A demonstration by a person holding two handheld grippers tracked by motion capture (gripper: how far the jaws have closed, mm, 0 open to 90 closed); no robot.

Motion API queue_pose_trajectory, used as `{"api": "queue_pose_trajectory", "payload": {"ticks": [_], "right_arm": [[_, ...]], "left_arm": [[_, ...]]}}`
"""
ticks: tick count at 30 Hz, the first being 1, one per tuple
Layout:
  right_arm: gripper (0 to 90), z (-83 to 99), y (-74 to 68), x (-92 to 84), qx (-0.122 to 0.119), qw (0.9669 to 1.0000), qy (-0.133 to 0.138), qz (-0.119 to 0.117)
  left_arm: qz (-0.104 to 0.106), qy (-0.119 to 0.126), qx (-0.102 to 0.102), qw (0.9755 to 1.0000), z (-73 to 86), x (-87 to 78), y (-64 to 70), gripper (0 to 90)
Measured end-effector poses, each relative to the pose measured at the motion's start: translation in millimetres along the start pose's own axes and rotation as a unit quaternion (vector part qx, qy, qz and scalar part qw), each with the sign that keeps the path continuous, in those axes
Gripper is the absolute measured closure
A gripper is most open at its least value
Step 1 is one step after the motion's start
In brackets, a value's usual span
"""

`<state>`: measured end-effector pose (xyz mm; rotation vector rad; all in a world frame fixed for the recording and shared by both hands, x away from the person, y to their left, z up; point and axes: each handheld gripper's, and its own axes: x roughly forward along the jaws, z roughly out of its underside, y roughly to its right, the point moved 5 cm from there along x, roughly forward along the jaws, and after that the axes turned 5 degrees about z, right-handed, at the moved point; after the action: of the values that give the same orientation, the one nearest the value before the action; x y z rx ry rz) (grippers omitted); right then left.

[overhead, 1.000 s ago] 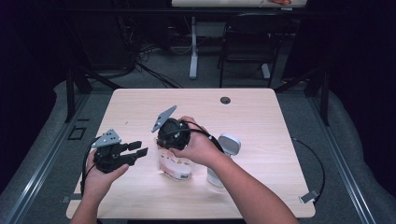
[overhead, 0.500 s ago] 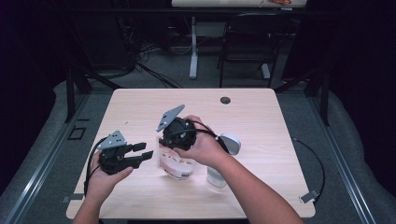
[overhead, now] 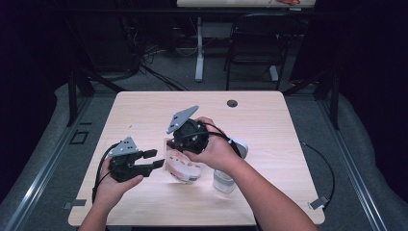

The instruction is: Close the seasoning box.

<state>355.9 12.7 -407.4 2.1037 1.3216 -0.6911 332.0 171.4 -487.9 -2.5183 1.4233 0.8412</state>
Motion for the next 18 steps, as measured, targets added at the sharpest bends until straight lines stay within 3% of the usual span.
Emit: {"api": "queue_pose_trajectory", "payload": {"ticks": [18], "right_arm": [[90.0,-4.7,0.8,-13.9,-0.001,0.9999,0.015,-0.003]], "left_arm": [[0.023,0.004,0.01,0.9997,-0.3,8.4,7.6,45.2]]}}
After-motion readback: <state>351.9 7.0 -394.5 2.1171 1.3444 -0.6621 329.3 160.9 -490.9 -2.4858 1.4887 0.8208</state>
